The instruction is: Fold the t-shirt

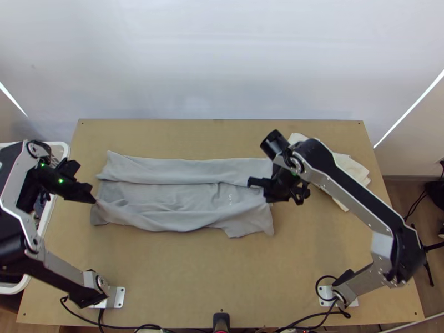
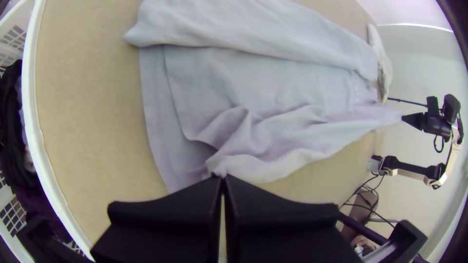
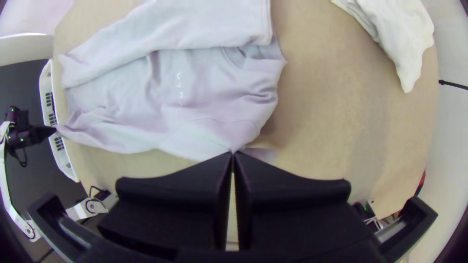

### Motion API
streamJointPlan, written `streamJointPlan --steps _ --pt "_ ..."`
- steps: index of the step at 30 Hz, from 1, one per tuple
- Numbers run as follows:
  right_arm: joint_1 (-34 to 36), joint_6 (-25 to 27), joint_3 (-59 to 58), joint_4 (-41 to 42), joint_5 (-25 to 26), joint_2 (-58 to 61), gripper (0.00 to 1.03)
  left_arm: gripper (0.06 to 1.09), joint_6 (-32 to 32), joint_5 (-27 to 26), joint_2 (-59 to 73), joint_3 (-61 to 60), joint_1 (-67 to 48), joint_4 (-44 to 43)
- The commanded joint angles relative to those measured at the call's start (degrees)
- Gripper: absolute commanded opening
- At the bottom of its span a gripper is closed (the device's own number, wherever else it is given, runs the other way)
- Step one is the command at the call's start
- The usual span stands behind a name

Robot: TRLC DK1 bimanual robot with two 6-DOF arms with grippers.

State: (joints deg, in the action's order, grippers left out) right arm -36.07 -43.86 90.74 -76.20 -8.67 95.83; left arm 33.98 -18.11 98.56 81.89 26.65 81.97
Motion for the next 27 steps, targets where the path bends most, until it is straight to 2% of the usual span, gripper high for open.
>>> streamJointPlan --steps 1,15,27 --pt "4.70 0.09 4.62 -0.70 -0.21 5.33 0.03 0.09 -2.42 0.44 8.57 8.29 -0.55 0.03" --pt "10.76 0.44 9.10 -0.70 3.13 11.13 0.03 0.09 -3.48 0.44 14.55 15.85 0.15 0.03" --pt "10.85 0.53 15.52 -0.70 5.06 17.11 0.03 0.09 -4.71 -0.08 18.51 23.32 -0.64 -0.32"
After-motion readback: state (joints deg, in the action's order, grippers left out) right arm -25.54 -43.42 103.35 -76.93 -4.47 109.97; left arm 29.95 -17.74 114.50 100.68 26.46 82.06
